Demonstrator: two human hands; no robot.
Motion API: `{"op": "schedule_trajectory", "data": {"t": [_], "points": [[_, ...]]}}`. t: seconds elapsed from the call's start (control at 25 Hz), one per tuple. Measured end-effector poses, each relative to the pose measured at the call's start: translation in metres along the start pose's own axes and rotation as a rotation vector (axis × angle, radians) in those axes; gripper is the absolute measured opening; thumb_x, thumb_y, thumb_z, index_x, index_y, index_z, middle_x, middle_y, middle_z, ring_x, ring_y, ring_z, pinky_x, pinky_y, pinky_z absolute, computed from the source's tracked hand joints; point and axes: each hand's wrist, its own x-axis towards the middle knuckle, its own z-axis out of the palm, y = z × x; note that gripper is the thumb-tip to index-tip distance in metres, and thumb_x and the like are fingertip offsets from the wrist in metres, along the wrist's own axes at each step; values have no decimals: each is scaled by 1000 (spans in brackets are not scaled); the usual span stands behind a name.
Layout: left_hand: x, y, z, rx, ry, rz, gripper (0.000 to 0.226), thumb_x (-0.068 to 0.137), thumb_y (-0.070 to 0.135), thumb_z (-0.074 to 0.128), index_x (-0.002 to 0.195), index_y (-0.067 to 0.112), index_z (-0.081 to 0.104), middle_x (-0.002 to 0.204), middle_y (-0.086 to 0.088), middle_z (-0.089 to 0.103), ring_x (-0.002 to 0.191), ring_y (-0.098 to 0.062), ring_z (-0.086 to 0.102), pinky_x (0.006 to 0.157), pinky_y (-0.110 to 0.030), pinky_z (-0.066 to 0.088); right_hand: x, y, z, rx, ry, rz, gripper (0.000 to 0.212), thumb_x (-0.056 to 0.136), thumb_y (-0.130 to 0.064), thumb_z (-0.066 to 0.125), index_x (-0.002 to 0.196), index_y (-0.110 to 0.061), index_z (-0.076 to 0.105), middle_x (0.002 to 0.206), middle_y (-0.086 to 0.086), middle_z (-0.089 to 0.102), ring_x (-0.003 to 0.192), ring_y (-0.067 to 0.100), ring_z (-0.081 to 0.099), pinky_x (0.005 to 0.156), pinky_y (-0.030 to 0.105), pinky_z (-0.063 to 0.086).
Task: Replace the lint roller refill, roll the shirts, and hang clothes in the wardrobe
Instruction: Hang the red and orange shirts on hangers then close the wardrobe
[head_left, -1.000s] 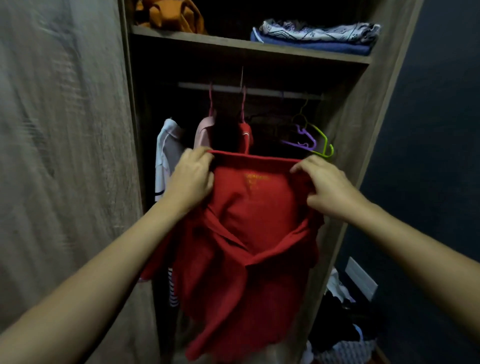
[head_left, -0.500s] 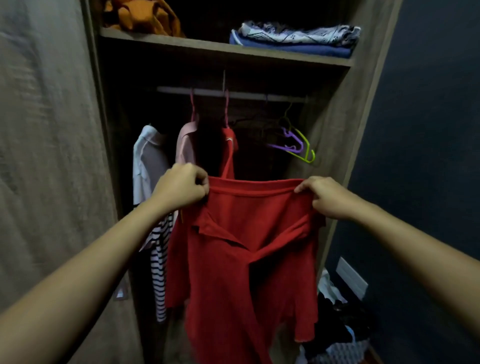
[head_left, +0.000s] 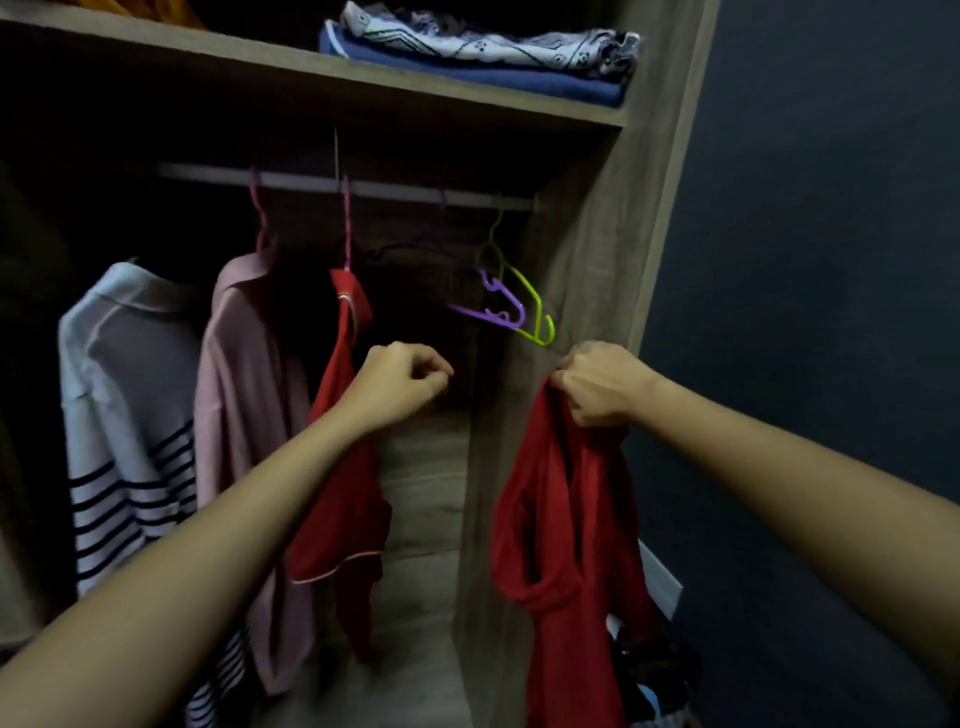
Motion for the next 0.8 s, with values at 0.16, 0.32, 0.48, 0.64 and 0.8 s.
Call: {"op": "schedule_trajectory", "data": {"t": [0.16, 0.32, 0.48, 0.64, 0.8], "points": [[71, 4, 32, -160, 141, -182, 15, 82, 20, 57, 86, 16, 71, 75, -6, 73, 60, -5, 66, 72, -24, 55, 19, 21, 19, -43, 11, -16, 32, 74, -32, 46, 86, -10, 67, 94, 11, 70, 91, 32, 64, 75, 35, 51], [149, 0, 56, -254, 240, -405, 42, 86, 44, 52, 102, 8, 67, 103, -16, 70, 98, -30, 65, 91, -35, 50, 25, 22, 35, -52, 86, -34, 33, 76, -32, 43, 84, -11, 68, 90, 10, 70, 86, 31, 66, 65, 33, 49], [194, 0, 82, -548, 312, -525, 74, 84, 46, 60, 134, -3, 36, 132, -17, 52, 119, -31, 52, 101, -34, 43, 26, 21, 40, -62, 116, -40, 33, 75, -32, 44, 82, -10, 68, 88, 10, 71, 84, 32, 67, 61, 31, 47], [221, -2, 97, -726, 410, -441, 51, 74, 19, 74, 114, 2, 47, 114, -17, 62, 101, -29, 63, 86, -40, 54, 27, 21, 39, -56, 112, -32, 32, 77, -31, 46, 84, -9, 68, 90, 10, 71, 86, 33, 66, 58, 31, 41], [233, -4, 85, -818, 383, -422, 32, 71, 10, 75, 87, 13, 47, 98, -15, 62, 94, -33, 65, 79, -53, 55, 27, 21, 38, -49, 109, -27, 32, 77, -30, 46, 85, -9, 68, 91, 11, 70, 87, 33, 66, 60, 32, 45]]}}
